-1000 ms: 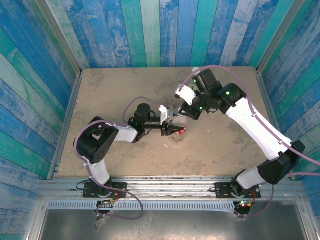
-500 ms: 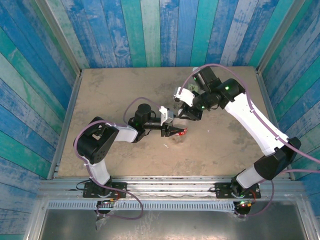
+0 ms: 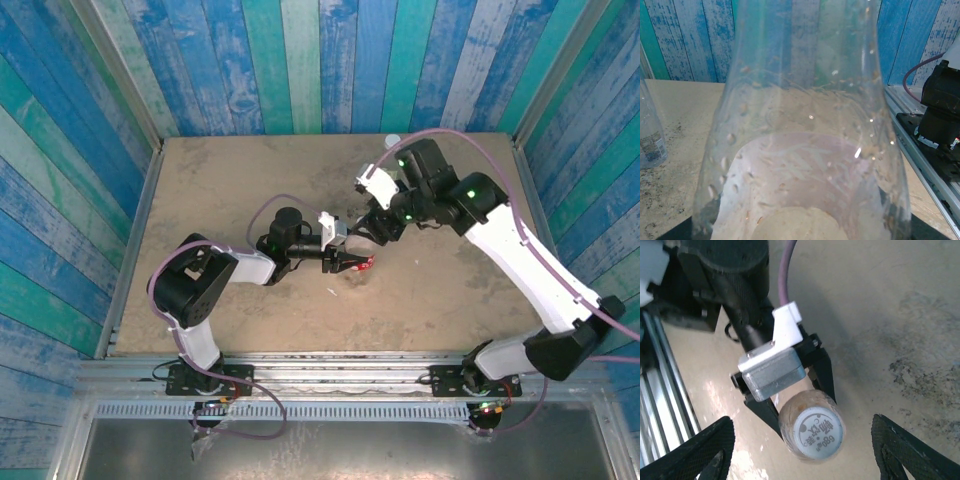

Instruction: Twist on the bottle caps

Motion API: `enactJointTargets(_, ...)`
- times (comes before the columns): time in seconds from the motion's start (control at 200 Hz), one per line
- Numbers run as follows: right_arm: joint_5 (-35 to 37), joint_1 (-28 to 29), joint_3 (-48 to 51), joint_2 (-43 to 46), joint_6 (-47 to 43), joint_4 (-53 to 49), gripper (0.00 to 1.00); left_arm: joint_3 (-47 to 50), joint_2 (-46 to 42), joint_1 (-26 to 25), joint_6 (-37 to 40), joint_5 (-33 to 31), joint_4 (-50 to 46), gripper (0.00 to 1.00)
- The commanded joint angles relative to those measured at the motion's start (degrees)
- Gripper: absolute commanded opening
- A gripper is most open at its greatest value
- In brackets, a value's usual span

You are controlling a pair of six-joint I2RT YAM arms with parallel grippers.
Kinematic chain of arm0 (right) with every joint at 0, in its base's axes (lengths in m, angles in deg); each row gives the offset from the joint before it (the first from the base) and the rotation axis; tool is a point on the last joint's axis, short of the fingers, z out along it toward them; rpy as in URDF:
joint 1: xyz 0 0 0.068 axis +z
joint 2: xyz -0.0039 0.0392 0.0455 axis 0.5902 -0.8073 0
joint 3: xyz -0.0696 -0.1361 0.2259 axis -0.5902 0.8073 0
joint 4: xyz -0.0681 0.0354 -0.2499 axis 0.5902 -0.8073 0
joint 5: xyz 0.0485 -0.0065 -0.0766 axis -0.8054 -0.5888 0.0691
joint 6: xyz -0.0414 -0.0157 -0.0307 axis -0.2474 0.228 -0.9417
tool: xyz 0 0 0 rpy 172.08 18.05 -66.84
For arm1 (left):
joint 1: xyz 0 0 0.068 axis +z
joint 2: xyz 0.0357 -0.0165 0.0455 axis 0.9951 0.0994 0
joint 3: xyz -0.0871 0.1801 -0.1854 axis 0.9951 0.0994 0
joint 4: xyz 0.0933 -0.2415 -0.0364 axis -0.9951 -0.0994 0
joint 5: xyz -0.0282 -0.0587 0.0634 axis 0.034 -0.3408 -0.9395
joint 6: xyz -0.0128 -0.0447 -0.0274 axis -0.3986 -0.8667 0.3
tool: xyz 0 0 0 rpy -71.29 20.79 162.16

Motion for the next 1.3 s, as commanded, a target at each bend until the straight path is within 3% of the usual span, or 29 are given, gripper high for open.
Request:
enactJointTargets(0.0,4.7,0.2,3.3,3.8,13.0,5.5,0.69,1.7,3.1,-0.2,-1.1,-0.8,-9.7,0.57)
enactJointTargets(0.306,7.2,0.1,4.8,2.9,15.9,4.6,0.38,1.8,3.3,-0.2,-1.7,-0.5,-9.0,0.57)
enactJointTargets(0.631,7.8,-0.6,5.2,-0.8,15.2,4.5,0.27,1.7,3.4,-0.2,-1.6,-0.5,-9.1,0.57)
enactJointTargets(0.992,3.2,-0.5,7.1,-2.8,14.4,1.0,0.2,1.6,3.3,-0.2,-1.5,-0.5,-9.4,0.57)
enactJointTargets(1.147,2.6,0.2,7.9,-3.4,14.7,-1.0,0.2,1.6,3.3,-0.2,-1.3,-0.6,-9.4,0.57)
enactJointTargets(1.297,6.0,0.3,4.7,-1.3,17.0,-0.1,0.49,1.8,3.2,-0.2,-1.7,-1.5,-9.0,0.57)
